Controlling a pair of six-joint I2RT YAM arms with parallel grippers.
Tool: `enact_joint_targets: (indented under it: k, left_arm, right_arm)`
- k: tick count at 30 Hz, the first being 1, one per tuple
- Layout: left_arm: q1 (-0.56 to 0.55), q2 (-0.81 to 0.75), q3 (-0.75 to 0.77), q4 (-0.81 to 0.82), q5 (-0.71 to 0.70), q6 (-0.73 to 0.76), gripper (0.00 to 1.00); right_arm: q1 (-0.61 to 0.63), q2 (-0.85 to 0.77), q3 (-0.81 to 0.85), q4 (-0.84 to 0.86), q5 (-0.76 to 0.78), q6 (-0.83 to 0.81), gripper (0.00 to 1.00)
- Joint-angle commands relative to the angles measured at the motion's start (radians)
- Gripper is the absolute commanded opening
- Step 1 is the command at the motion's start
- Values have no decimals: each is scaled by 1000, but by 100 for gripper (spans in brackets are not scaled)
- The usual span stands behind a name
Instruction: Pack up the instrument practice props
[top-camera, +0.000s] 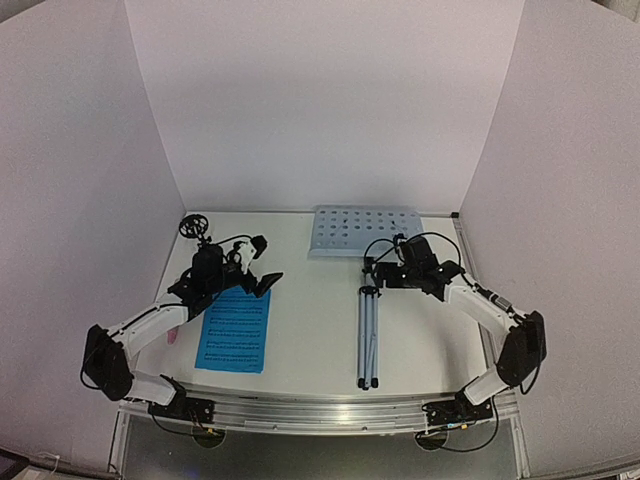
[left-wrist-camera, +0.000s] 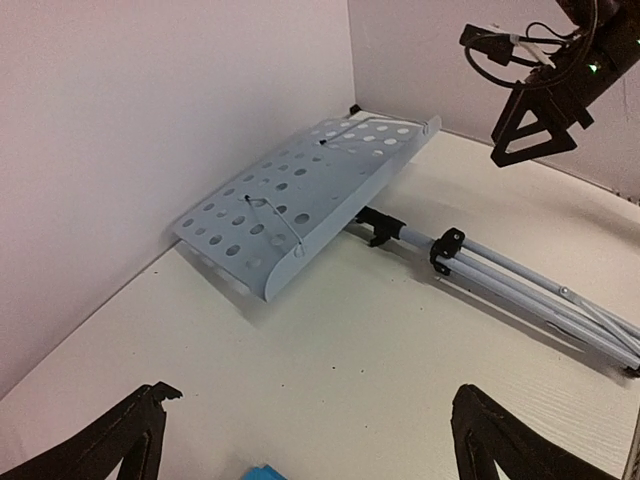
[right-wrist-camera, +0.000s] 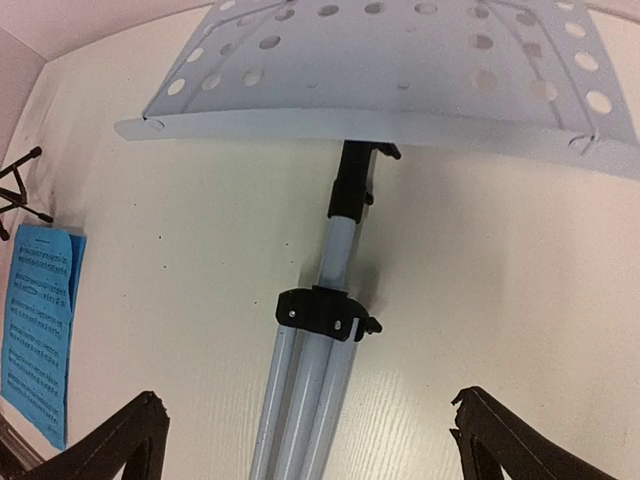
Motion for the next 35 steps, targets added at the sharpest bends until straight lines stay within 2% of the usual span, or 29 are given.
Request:
enact_joint_targets:
  k: [1, 3, 8, 12, 17, 23, 29, 35]
  left_arm:
    - [47, -180, -112, -55, -73, -106, 100]
    - [105, -243, -161, -75, -72, -143, 100]
    - [347, -422, -274, -95, -26, -258, 100]
    - [516, -567, -353, -210, -16, -324, 100]
    - [733, -683, -447, -276, -39, -360, 100]
    - [814, -726, -506, -285, -185, -407, 100]
    - [814, -721, -493, -325, -414, -337, 100]
    - [814, -708, -487, -326, -378, -316, 100]
  right_arm:
    - [-54, -98, -42, -29, 58, -122, 98]
    - [-104, -141, -79, -3, 59, -139, 98]
    - [-278, -290, -235, 121, -9, -151, 98]
    - [-395, -406, -375, 227, -43, -145, 98]
    - [-451, -518, -558, 387, -20, -146, 98]
    - [-463, -582, -718, 561, 10, -135, 98]
    - [-463, -639, -797, 607, 35, -130, 98]
    - [-463, -653, -826, 632, 19, -131, 98]
